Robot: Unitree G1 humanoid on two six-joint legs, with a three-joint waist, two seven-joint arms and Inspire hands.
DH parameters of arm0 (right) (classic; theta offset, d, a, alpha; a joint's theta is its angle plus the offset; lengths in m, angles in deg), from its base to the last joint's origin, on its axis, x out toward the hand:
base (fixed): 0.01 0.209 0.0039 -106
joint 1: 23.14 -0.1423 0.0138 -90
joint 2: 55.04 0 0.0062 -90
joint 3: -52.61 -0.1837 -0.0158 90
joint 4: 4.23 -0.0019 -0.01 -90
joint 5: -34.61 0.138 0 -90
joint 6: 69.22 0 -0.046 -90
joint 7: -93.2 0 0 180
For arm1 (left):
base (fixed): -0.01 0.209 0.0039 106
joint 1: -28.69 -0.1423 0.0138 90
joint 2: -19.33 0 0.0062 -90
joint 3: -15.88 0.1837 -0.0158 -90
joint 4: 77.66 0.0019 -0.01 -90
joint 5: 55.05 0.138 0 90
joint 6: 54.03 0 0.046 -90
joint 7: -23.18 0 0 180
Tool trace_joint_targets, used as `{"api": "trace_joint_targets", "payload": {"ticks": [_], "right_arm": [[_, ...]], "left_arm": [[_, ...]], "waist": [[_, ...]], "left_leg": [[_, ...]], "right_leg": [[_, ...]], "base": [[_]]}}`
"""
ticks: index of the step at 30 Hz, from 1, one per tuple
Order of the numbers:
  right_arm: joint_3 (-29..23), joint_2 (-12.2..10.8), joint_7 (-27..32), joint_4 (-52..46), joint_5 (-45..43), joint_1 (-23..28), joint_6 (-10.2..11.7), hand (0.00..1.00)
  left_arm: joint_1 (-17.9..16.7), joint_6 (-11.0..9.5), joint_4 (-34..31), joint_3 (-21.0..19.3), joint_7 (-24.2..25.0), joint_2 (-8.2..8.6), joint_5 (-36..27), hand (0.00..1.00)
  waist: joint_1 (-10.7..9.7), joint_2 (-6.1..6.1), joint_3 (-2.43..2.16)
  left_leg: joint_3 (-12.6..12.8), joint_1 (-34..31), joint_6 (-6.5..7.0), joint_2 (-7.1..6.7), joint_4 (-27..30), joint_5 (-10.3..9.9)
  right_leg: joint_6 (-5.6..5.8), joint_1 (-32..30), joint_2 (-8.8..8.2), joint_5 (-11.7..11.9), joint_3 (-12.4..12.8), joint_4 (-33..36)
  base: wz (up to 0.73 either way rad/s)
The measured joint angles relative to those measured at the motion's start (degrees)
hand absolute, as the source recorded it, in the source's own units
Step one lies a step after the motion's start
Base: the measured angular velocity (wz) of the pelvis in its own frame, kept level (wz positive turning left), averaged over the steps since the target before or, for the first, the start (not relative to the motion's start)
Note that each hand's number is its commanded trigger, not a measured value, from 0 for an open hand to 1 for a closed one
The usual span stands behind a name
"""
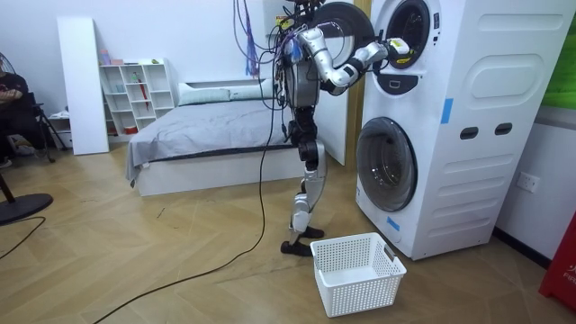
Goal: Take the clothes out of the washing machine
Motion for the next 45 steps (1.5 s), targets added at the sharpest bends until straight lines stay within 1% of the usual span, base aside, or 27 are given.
{"api": "trace_joint_targets", "payload": {"ticks": [4, 8, 10, 16, 20, 23, 24, 25, 26, 27, 28, 32, 34, 35, 37, 39, 40, 42, 43, 45], "right_arm": [[0.5, 0.0, -4.1, -1.3, 0.0, 0.0, 0.6, 0.00], [0.5, 0.0, -6.6, -2.5, 0.0, 0.1, 0.6, 0.00], [0.5, -0.1, -8.6, -3.4, 0.0, 0.2, 1.1, 0.00], [0.5, -0.1, -12.7, -5.2, 0.3, 0.2, 1.2, 0.00], [1.0, -0.1, -14.6, -6.7, 2.1, 0.2, 1.2, 0.00], [1.1, -0.1, -15.7, -7.4, 3.6, 0.2, 1.3, 0.00], [1.2, -0.1, -15.8, -7.4, 3.3, 0.2, 1.3, 0.00], [1.2, -0.1, -15.8, -7.4, 2.6, 0.2, 1.3, 0.00], [1.1, -0.1, -15.8, -7.4, 2.4, 0.2, 1.3, 0.00], [1.0, -0.1, -15.6, -7.4, 2.3, 0.1, 1.4, 0.00], [0.8, -0.1, -15.2, -7.4, 2.4, 0.1, 1.8, 0.00], [-1.0, -0.5, -11.7, -8.6, 3.0, 0.1, 3.2, 0.00], [-3.6, -0.6, -8.0, -9.2, 4.8, 0.1, 4.6, 0.00], [-4.2, -0.7, -7.2, -9.2, 5.0, 0.1, 4.9, 0.00], [-6.0, -0.8, -4.2, -9.6, 6.2, 0.0, 5.5, 0.00], [-6.6, -0.9, -2.0, -9.6, 7.0, -0.1, 6.0, 0.00], [-6.6, -0.9, -0.5, -9.6, 7.1, -0.1, 6.4, 0.00], [-6.6, -0.9, 1.8, -9.6, 7.1, -0.1, 6.9, 0.00], [-6.5, -0.9, 3.1, -9.5, 7.1, -0.1, 6.9, 0.00], [-6.5, -0.9, 5.2, -9.6, 6.9, -0.1, 7.0, 0.00]], "left_arm": [[0.0, -0.4, 0.0, -0.6, 1.1, 0.00, 0.0, 0.00], [-0.1, -0.5, 0.0, -1.5, 1.4, 0.06, 0.0, 0.00], [-0.4, -0.6, 0.0, -2.2, 1.5, 0.01, 0.0, 0.00], [-0.4, -0.9, -0.2, -2.2, 3.3, -0.05, 0.0, 0.00], [-0.3, -0.9, -0.5, -2.1, 4.3, -0.59, 0.0, 0.00], [-0.3, -0.8, -0.6, -2.1, 5.0, -0.89, 0.0, 0.00], [-0.3, -0.8, -0.6, -2.1, 5.1, -0.91, 0.0, 0.00], [-0.4, -0.8, -0.6, -2.1, 5.1, -0.90, 0.0, 0.00], [-0.4, -0.9, -0.6, -2.1, 5.1, -0.91, 0.0, 0.00], [-0.4, -0.9, -0.6, -2.1, 5.1, -0.92, 0.1, 0.00], [-0.4, -0.9, -0.6, -2.1, 5.0, -0.92, 0.1, 0.00], [-0.8, -1.3, -0.6, -2.2, 4.8, -0.67, 0.6, 0.00], [-1.2, -1.3, -0.6, -2.2, 4.7, -0.24, 0.7, 0.00], [-1.3, -1.3, -0.6, -2.2, 4.7, -0.16, 0.7, 0.00], [-1.7, -1.4, -0.6, -2.2, 4.7, 0.02, 0.9, 0.00], [-1.9, -1.3, -0.7, -2.2, 4.5, 0.29, 1.5, 0.00], [-2.2, -1.3, -0.8, -2.2, 4.4, 0.49, 1.6, 0.00], [-2.5, -1.3, -0.9, -2.2, 4.3, 0.63, 1.7, 0.00], [-2.7, -1.3, -0.9, -2.2, 4.1, 0.62, 1.7, 0.00], [-3.0, -1.3, -0.9, -2.2, 3.4, 0.68, 1.8, 0.00]], "waist": [[1.0, -0.05, 0.05], [1.1, -0.11, 0.21], [1.1, -0.14, 0.36], [1.1, -0.29, 0.43], [1.3, -0.73, 0.28], [1.5, -1.18, 0.04], [1.8, -1.35, 0.08], [1.7, -1.54, 0.03], [1.7, -1.61, 0.01], [1.7, -1.60, 0.04], [1.3, -1.30, 0.24], [1.0, -0.96, 0.42], [0.9, -0.37, 0.64], [0.9, -0.20, 0.65], [0.9, 0.52, 0.68], [0.9, 1.13, 0.51], [0.9, 1.44, 0.32], [0.9, 1.75, 0.29], [1.0, 1.85, 0.35], [0.9, 1.81, 0.32]], "left_leg": [[-0.4, 0.0, 0.16, -0.29, 0.1, -0.1], [-0.7, 0.0, 0.41, -0.56, 0.3, -0.3], [-0.9, 0.0, 0.61, -0.65, 0.4, -0.4], [-1.1, -0.1, 1.25, -0.77, 1.0, -0.9], [-1.5, -0.1, 1.42, -0.94, 1.0, -1.0], [-1.6, 0.0, 1.57, -0.96, 1.0, -1.1], [-1.6, 0.1, 1.61, -0.96, 1.0, -1.1], [-1.6, 0.1, 1.67, -0.98, 1.0, -1.1], [-1.6, 0.2, 1.69, -0.99, 1.0, -1.2], [-1.8, 0.6, 1.71, -1.00, 1.0, -1.2], [-2.1, 0.9, 1.79, -1.06, 1.1, -1.2], [-1.9, 1.1, 2.04, -1.13, 1.1, -1.4], [-2.0, 1.6, 2.13, -1.30, 1.1, -1.4], [-2.0, 1.7, 2.16, -1.35, 1.1, -1.4], [-2.0, 1.9, 2.28, -1.48, 1.1, -1.4], [-2.3, 2.0, 2.37, -1.65, 1.0, -1.4], [-2.2, 2.2, 2.53, -1.69, 0.8, -1.3], [-2.2, 2.7, 2.67, -1.73, 0.5, -1.1], [-2.1, 3.1, 2.71, -1.74, 0.0, -1.0], [-2.1, 3.1, 2.71, -1.74, -0.3, -1.0]], "right_leg": [[0.19, 0.2, -0.17, -0.1, -0.3, 0.1], [0.52, 0.3, -0.41, -0.3, -0.5, 0.2], [0.69, 0.3, -0.47, -0.2, -0.4, 0.3], [1.33, 0.2, -0.60, -0.3, -0.2, 1.2], [1.84, 0.1, -0.69, -0.3, 0.2, 1.3], [2.32, 0.1, -0.67, -0.1, 0.3, 1.4], [2.38, 0.1, -0.67, -0.1, 0.6, 1.5], [2.46, 0.0, -0.61, -0.1, 1.5, 1.7], [2.55, 0.0, -0.62, -0.2, 1.9, 1.8], [2.58, 0.0, -0.54, -0.2, 2.5, 2.2], [2.73, 0.3, -0.45, -0.1, 3.3, 2.2], [2.86, 1.0, -0.53, 0.0, 3.3, 2.1], [2.86, 1.4, -0.45, -0.1, 3.3, 2.1], [2.86, 1.5, -0.43, -0.1, 3.3, 2.1], [2.88, 1.6, -0.51, 0.0, 3.3, 2.1], [2.89, 1.6, -0.60, 0.0, 3.4, 2.1], [2.90, 1.7, -0.69, 0.0, 3.7, 2.1], [2.92, 1.9, -0.73, 0.0, 4.6, 2.1], [2.93, 2.2, -0.80, -0.1, 4.7, 2.1], [2.93, 2.3, -0.81, -0.1, 4.7, 2.0]], "base": [[0.05], [0.06], [0.00], [0.00], [0.03], [0.03], [0.00], [0.00], [0.00], [0.08], [0.10], [0.00], [-0.02], [0.00], [0.00], [0.00], [0.00], [0.00], [0.00], [0.00]]}}
